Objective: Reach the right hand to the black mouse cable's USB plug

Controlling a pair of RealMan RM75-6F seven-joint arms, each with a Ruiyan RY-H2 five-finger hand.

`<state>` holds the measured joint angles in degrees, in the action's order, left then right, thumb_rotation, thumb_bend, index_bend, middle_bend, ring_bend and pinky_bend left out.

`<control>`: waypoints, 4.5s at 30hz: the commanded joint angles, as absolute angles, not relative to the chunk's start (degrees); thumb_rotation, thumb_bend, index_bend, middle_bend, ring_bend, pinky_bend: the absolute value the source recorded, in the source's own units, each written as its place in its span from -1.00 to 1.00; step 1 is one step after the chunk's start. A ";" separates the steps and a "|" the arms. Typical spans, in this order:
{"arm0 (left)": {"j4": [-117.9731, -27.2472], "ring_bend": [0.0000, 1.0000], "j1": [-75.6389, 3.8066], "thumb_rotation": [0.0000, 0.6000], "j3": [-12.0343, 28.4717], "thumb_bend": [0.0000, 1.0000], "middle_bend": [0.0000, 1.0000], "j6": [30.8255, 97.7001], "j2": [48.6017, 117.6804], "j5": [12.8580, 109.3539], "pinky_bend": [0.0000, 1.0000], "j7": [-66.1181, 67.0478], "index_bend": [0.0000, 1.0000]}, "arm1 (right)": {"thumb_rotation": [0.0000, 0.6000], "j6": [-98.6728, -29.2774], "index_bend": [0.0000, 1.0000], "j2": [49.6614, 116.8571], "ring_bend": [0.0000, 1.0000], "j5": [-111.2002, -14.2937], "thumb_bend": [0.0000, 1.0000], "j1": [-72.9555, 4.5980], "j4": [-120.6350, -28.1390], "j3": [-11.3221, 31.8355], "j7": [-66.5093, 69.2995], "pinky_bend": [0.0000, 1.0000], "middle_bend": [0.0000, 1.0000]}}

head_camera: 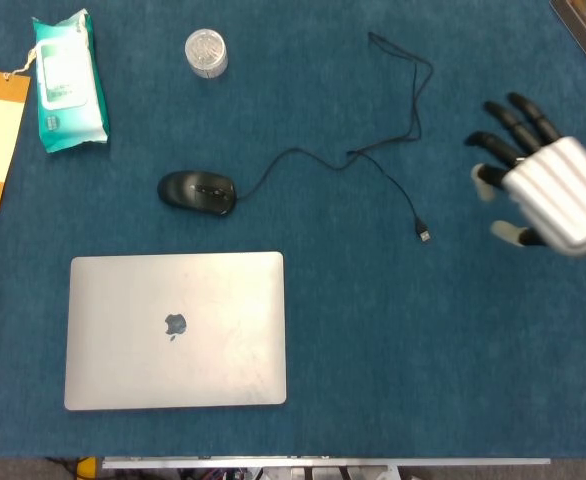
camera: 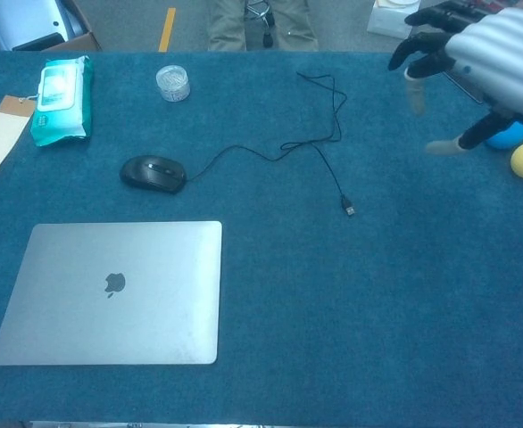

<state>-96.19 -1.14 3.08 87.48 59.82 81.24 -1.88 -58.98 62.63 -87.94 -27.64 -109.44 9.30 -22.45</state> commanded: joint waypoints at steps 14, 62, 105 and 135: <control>-94.48 -0.81 -0.37 1.00 3.19 -0.22 -0.67 87.54 59.94 80.68 -0.91 -3.39 -0.59 | 1.00 -54.09 0.13 78.32 -0.98 -82.09 -0.56 -35.25 -97.87 7.21 -39.79 -1.00 -0.60; -93.50 -0.81 -0.35 1.00 3.32 -0.22 -0.67 86.32 60.53 80.54 -0.91 -3.81 -0.59 | 1.00 -50.94 -0.11 94.43 -1.00 -83.25 -0.49 -38.13 -74.35 -0.14 -43.77 -1.00 -1.00; -94.27 -0.81 -0.53 1.00 3.41 -0.22 -0.67 86.35 60.42 81.14 -0.91 -2.90 -0.59 | 1.00 -55.80 0.14 88.89 -1.00 -85.36 -0.48 -35.60 -76.85 -2.14 -38.60 -1.00 -0.82; -97.76 -0.81 1.08 1.00 2.88 -0.22 -0.67 88.92 57.53 81.91 -0.91 -1.29 -0.59 | 1.00 -60.54 0.14 85.14 -1.00 -78.97 -0.48 -43.97 -101.49 15.78 -34.92 -1.00 -0.81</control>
<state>-97.74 1.06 2.89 88.90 57.55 81.89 -1.31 -60.39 84.94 -79.10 -43.65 -101.19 15.53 -34.97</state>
